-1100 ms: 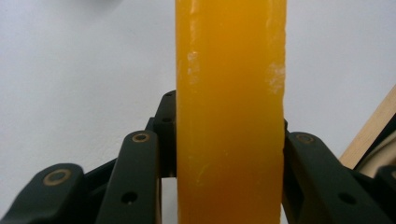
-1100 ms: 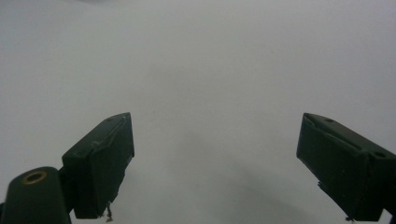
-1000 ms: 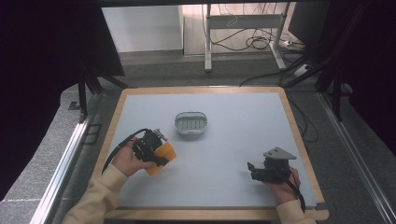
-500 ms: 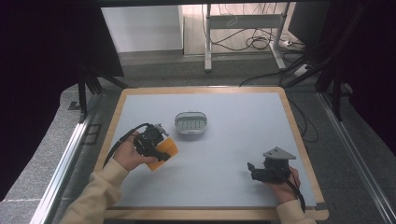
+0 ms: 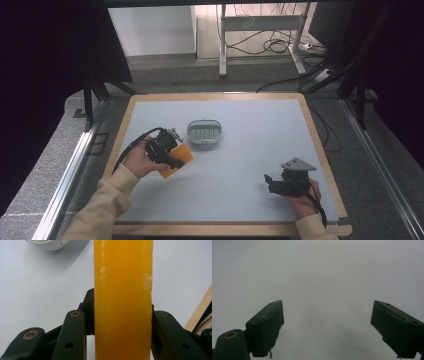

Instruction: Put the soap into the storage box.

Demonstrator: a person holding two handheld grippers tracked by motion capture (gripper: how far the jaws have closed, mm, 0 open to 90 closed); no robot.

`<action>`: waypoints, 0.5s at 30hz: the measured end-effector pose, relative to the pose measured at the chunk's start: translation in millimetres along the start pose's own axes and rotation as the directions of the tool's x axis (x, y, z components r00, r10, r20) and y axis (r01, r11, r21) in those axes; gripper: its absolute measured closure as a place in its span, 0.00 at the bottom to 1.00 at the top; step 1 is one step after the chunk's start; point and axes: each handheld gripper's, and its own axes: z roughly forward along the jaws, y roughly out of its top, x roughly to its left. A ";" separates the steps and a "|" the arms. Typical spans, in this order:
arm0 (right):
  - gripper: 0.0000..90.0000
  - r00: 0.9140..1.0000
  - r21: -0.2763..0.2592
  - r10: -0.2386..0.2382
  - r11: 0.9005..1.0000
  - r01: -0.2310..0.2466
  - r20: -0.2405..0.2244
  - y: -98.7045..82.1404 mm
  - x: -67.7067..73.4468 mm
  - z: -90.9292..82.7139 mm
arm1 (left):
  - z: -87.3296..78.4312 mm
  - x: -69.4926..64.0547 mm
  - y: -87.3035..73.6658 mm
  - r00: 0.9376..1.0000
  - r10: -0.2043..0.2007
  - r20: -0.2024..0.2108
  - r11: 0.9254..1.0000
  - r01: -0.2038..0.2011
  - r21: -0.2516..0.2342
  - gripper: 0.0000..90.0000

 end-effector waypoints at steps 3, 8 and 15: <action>0.13 1.000 0.001 0.001 1.000 -0.001 -0.002 -0.1 0.5 0.1 | -2.4 1.0 2.6 1.000 0.007 -0.006 1.000 -0.007 -0.007 0.69; 0.14 1.000 -0.017 -0.005 1.000 0.005 0.005 1.2 -0.5 -2.0 | -3.1 3.6 6.0 1.000 0.028 -0.012 1.000 -0.028 0.001 0.69; 0.15 1.000 -0.015 -0.003 1.000 0.003 -0.004 1.1 -1.6 -2.4 | 1.2 7.3 14.9 0.999 0.041 -0.018 0.999 -0.041 0.003 0.69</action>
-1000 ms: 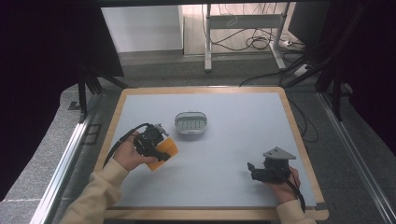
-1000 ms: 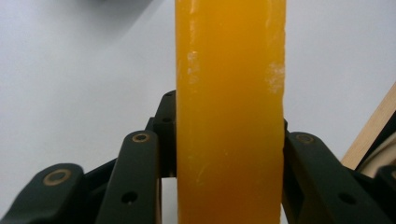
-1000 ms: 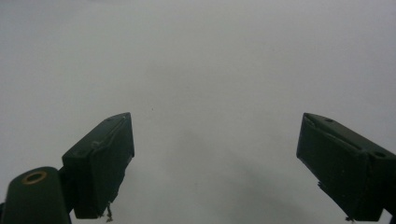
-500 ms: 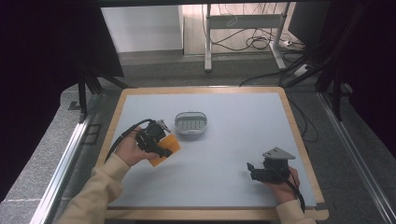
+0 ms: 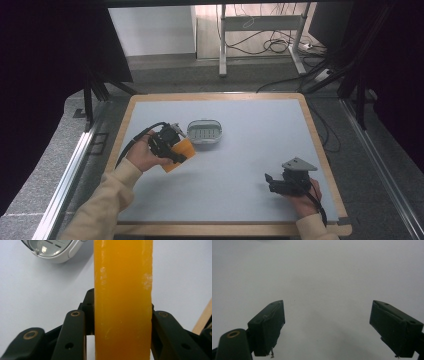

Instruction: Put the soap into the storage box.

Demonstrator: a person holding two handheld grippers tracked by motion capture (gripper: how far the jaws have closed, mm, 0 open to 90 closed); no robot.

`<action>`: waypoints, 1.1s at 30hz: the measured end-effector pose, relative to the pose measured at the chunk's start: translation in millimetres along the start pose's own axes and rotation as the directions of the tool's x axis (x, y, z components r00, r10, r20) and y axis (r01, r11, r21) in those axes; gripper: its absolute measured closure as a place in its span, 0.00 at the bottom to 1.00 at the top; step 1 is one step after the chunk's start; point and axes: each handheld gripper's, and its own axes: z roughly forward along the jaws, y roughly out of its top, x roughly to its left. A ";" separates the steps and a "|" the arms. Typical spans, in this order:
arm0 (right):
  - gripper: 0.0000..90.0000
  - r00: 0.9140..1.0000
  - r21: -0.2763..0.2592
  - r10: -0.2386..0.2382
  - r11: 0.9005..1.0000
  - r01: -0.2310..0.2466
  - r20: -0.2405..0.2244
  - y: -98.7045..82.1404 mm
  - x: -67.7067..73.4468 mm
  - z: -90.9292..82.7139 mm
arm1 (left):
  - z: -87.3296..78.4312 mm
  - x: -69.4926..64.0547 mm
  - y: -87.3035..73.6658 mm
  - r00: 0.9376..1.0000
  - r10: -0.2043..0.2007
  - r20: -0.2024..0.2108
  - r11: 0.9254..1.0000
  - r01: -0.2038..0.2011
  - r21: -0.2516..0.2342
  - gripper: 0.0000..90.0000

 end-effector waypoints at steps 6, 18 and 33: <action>0.15 1.000 -0.005 0.003 1.000 -0.003 0.002 -0.1 -1.2 -1.5 | 2.7 2.3 3.0 1.000 0.016 0.003 1.000 -0.017 0.011 0.69; 0.15 1.000 -0.003 0.002 1.000 -0.002 0.000 -0.1 -2.3 -0.9 | 10.7 11.9 9.5 1.000 0.028 0.004 1.000 -0.028 0.009 0.69; 0.15 1.000 -0.004 0.006 1.000 -0.006 0.002 -0.1 -4.2 -1.9 | 11.8 15.9 18.0 0.999 0.048 -0.003 0.999 -0.048 -0.004 0.69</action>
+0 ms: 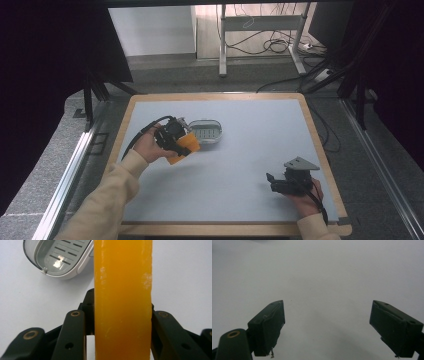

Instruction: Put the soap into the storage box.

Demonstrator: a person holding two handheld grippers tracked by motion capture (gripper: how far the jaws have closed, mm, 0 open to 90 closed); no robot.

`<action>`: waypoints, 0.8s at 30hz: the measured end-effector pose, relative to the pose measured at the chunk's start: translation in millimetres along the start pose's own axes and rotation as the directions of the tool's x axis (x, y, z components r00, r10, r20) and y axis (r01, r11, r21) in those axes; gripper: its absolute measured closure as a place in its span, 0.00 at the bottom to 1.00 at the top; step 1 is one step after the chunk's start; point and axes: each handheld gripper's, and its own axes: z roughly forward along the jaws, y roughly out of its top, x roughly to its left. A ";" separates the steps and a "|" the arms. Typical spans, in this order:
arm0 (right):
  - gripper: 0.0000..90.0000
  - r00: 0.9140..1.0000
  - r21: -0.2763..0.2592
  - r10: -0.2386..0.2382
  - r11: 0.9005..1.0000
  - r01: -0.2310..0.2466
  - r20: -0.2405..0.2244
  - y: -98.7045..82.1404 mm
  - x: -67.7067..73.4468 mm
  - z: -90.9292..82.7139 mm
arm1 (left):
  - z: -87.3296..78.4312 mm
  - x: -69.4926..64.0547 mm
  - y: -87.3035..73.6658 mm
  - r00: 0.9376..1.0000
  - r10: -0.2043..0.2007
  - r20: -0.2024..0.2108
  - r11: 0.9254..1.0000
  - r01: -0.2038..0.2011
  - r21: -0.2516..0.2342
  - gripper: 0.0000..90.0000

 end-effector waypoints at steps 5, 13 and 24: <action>0.15 1.000 0.003 -0.004 1.000 0.004 -0.003 0.0 -0.3 0.5 | -1.5 1.4 1.8 1.000 0.002 -0.008 1.000 -0.002 -0.006 0.69; 0.15 1.000 0.003 -0.001 1.000 0.001 -0.006 0.0 -0.9 0.7 | -3.4 4.5 7.3 1.000 0.029 -0.006 1.000 -0.028 0.004 0.69; 0.15 1.000 0.004 0.008 1.000 -0.008 -0.008 -0.2 -1.9 0.6 | 1.1 9.0 15.4 0.999 0.049 -0.013 0.999 -0.049 0.010 0.69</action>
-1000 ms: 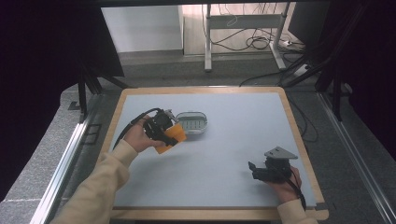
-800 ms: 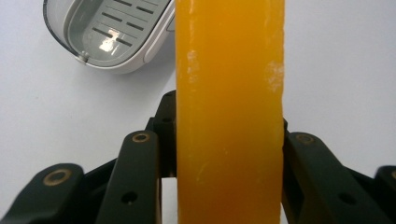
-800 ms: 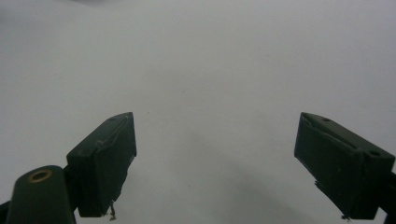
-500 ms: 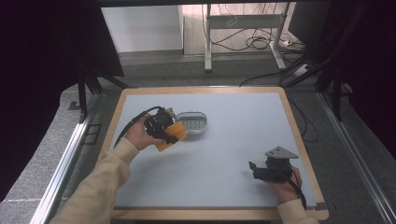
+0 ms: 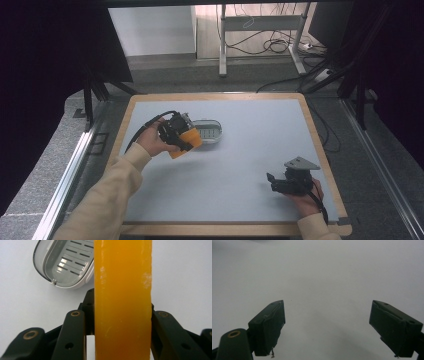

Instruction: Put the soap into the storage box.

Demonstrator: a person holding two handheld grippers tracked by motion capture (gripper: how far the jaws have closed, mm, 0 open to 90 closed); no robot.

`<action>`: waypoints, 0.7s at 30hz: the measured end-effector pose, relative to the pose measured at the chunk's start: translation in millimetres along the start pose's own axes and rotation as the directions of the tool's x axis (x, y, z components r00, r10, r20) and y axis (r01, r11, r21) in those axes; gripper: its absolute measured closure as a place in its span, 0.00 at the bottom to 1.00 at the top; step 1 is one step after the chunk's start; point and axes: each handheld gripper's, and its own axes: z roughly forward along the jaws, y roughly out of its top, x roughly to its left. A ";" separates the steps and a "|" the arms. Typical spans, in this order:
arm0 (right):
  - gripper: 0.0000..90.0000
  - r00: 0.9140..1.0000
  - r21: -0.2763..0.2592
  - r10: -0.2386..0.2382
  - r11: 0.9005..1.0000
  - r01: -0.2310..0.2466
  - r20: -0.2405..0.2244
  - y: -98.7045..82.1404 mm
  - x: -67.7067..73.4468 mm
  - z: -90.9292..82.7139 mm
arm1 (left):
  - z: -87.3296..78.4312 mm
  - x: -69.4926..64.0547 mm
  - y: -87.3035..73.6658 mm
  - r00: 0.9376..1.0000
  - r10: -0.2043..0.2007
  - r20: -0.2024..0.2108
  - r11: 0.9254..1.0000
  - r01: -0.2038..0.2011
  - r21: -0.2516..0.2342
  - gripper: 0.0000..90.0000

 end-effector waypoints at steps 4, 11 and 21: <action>0.15 1.000 0.000 0.004 1.000 -0.004 0.001 -0.2 -0.8 0.2 | -0.2 -0.3 7.2 1.000 0.006 -0.002 1.000 -0.006 -0.005 0.69; 0.15 1.000 0.000 0.005 1.000 -0.005 0.002 -0.1 -1.0 0.0 | 1.1 -1.4 17.2 1.000 0.028 -0.004 1.000 -0.028 -0.002 0.69; 0.15 1.000 -0.001 0.006 1.000 -0.006 0.003 -0.1 -1.3 0.0 | 2.9 -1.4 25.8 0.999 0.043 -0.003 0.999 -0.043 0.004 0.69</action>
